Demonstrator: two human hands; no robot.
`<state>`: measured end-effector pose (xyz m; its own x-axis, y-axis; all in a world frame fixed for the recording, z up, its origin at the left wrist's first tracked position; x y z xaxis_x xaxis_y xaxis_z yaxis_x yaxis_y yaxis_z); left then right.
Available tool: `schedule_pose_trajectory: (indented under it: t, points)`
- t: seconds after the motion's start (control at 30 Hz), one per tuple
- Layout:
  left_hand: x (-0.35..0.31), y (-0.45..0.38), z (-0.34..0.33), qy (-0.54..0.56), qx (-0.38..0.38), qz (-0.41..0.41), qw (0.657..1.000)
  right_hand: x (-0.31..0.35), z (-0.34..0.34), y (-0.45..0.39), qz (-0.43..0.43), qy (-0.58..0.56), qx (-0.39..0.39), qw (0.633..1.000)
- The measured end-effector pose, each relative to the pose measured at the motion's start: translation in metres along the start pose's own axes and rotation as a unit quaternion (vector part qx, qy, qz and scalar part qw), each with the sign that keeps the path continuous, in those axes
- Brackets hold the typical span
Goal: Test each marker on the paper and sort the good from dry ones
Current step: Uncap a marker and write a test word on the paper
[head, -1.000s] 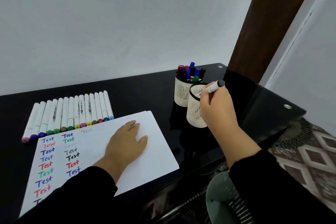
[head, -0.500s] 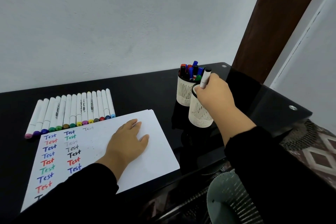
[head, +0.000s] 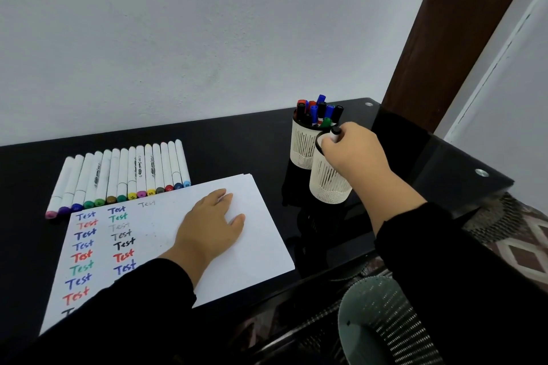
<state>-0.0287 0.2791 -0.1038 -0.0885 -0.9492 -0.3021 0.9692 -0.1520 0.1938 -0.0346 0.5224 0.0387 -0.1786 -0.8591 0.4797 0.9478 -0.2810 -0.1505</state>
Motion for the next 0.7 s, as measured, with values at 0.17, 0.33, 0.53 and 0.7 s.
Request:
schedule_pose_trajectory:
  t: [0.17,0.33,0.53,0.7]
  points:
    - [-0.001,0.001,-0.001,-0.009,0.008,0.001,1.0,0.001,0.002,0.0,0.011,-0.006,-0.005,1.0]
    - [-0.004,-0.001,0.002,-0.04,0.042,-0.002,0.998,0.009,0.014,0.005,0.035,0.031,-0.021,0.999]
    - [0.009,0.007,0.015,-0.021,0.065,-0.02,0.997,0.043,0.02,0.01,0.106,0.176,-0.031,0.978]
    - [0.045,0.02,0.027,-0.039,0.052,0.029,0.997,0.082,0.018,0.025,0.176,0.222,-0.013,0.959]
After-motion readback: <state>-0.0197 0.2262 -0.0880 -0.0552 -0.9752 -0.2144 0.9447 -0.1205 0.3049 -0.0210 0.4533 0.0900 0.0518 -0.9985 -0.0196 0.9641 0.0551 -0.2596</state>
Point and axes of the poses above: each hand's wrist, its own y-axis away from the middle knuckle, its own z-axis out of the back of the hand, x = y × z, the point moved 9 cm from there along -y, towards the middle knuckle, and after that the axes turned 7 degrees about x, right-handed, at the moved point
